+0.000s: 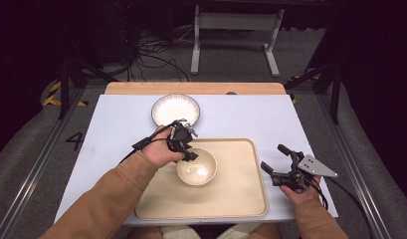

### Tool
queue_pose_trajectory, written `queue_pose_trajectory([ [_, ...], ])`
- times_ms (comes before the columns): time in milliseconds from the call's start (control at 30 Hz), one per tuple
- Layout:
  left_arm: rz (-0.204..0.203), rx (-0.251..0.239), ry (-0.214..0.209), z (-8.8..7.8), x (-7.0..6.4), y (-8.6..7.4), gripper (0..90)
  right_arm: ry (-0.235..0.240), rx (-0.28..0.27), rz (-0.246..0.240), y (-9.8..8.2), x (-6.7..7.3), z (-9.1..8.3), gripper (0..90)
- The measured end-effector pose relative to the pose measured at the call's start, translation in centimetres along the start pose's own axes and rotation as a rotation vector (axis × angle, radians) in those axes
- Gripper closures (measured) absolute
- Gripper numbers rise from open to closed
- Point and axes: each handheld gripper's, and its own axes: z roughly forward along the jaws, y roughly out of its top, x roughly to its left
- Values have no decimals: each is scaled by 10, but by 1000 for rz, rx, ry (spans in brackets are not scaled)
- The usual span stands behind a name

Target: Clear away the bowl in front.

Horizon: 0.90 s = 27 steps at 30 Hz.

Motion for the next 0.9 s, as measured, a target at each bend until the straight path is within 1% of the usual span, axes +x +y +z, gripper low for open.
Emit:
queue_pose_trajectory([
  [67, 6, -7, 12, -1, -1, 1, 582, 0, 0, 0, 0, 0, 0, 78],
  [100, 2, -16, 11, -1, -2, 0, 558, 0, 0, -1, 0, 0, 0, 78],
  [133, 8, -20, 20, -2, -2, 1, 531, 0, 0, 0, 0, 0, 0, 78],
  [167, 3, -32, 30, -3, -3, 0, 499, 0, 0, -1, 0, 0, 0, 78],
  [200, 1, -51, 38, -4, -3, 0, 457, 0, 0, 0, 0, 0, 0, 77],
  [267, 2, -88, 41, -7, -3, -1, 383, 1, 0, -1, 0, 0, 0, 77],
  [400, -2, -157, 53, -17, -4, -6, 320, 1, 0, 0, 0, 0, 0, 78],
  [467, 2, -176, 61, -23, -6, -9, 305, 5, -1, 2, 0, 0, 0, 77],
  [533, 8, -209, 65, -28, -7, -12, 291, 4, 0, 2, 0, 0, 0, 77],
  [667, 11, -251, 77, -40, -12, -19, 265, 8, 1, 5, 0, -1, 0, 78],
  [767, 14, -274, 91, -49, -15, -27, 254, 8, 4, 13, 0, -1, 1, 83],
  [800, 14, -274, 91, -49, -15, -27, 248, 8, 6, 14, 0, -2, 1, 83],
  [900, 9, -294, 100, -55, -17, -34, 243, 10, 6, 12, 0, -2, 1, 82],
])
